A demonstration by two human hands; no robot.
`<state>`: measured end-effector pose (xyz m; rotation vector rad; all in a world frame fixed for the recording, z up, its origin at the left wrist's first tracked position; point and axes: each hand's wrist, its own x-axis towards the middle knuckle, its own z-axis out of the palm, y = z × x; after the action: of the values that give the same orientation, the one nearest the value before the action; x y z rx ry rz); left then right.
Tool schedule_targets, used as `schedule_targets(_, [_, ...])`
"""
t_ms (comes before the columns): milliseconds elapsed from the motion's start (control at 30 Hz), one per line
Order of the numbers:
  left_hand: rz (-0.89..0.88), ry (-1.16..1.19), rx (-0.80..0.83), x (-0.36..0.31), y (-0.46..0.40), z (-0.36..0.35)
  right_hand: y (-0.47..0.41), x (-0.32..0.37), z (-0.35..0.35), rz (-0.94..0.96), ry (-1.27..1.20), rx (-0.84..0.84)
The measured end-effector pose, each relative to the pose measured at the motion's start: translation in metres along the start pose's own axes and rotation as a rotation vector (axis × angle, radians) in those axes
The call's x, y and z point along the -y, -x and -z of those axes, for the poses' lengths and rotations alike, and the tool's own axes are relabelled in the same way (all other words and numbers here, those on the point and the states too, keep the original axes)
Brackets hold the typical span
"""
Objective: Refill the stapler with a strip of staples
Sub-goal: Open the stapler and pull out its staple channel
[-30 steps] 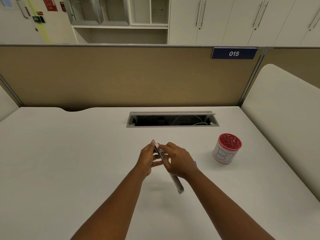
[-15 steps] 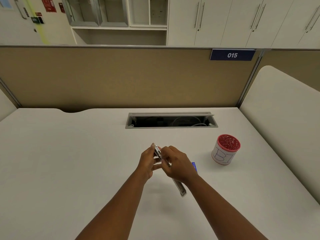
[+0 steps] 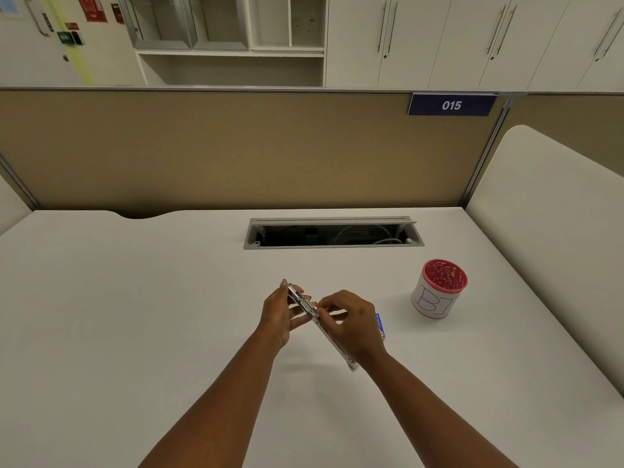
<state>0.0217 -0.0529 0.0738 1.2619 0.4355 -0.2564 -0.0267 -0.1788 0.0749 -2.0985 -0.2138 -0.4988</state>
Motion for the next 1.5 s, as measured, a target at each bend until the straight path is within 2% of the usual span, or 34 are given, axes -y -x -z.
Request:
schedule_targets(167, [-0.019, -0.040, 0.018, 0.002, -0.002, 0.002, 0.010, -0.006, -0.002, -0.030, -0.064, 0.001])
schedule_targets(267, [-0.067, -0.113, 0.059, 0.004, -0.003, 0.003, 0.015, -0.009, 0.000, -0.120, -0.120, 0.020])
schedule_targets(367, [-0.138, -0.246, 0.113, 0.003, -0.003, 0.003, 0.015, -0.008, 0.000, -0.316, -0.336, 0.018])
schedule_targets(467, [-0.177, -0.334, 0.131, 0.001, -0.001, -0.001, 0.012, -0.005, -0.003, -0.607, -0.592, 0.044])
schedule_targets(567, [-0.202, -0.391, 0.130, 0.001, 0.000, -0.003, 0.011, -0.004, -0.006, -0.790, -0.674, 0.114])
schedule_targets(800, [-0.225, -0.421, 0.278, 0.000, 0.003, 0.002, 0.016, -0.015, -0.001, -0.774, -0.578, 0.387])
schedule_targets(900, [-0.202, -0.424, 0.325, 0.004, 0.003, 0.004, 0.018, -0.020, 0.004, -0.780, -0.569, 0.435])
schedule_targets(1067, [-0.178, -0.393, 0.308, 0.007, 0.002, 0.003, 0.018, -0.027, 0.005, -0.869, -0.566, 0.475])
schedule_targets(1200, [-0.081, -0.252, 0.298, 0.013, 0.000, 0.008, 0.013, -0.032, 0.012, -0.932, -0.553, 0.526])
schedule_targets(1333, [0.029, -0.014, 0.305, 0.021, -0.001, 0.015, 0.006, -0.036, 0.018, -0.937, -0.541, 0.542])
schedule_targets(1500, [0.081, 0.118, 0.262, 0.028, -0.003, 0.019, 0.004, -0.031, 0.022, -0.705, -0.323, 0.570])
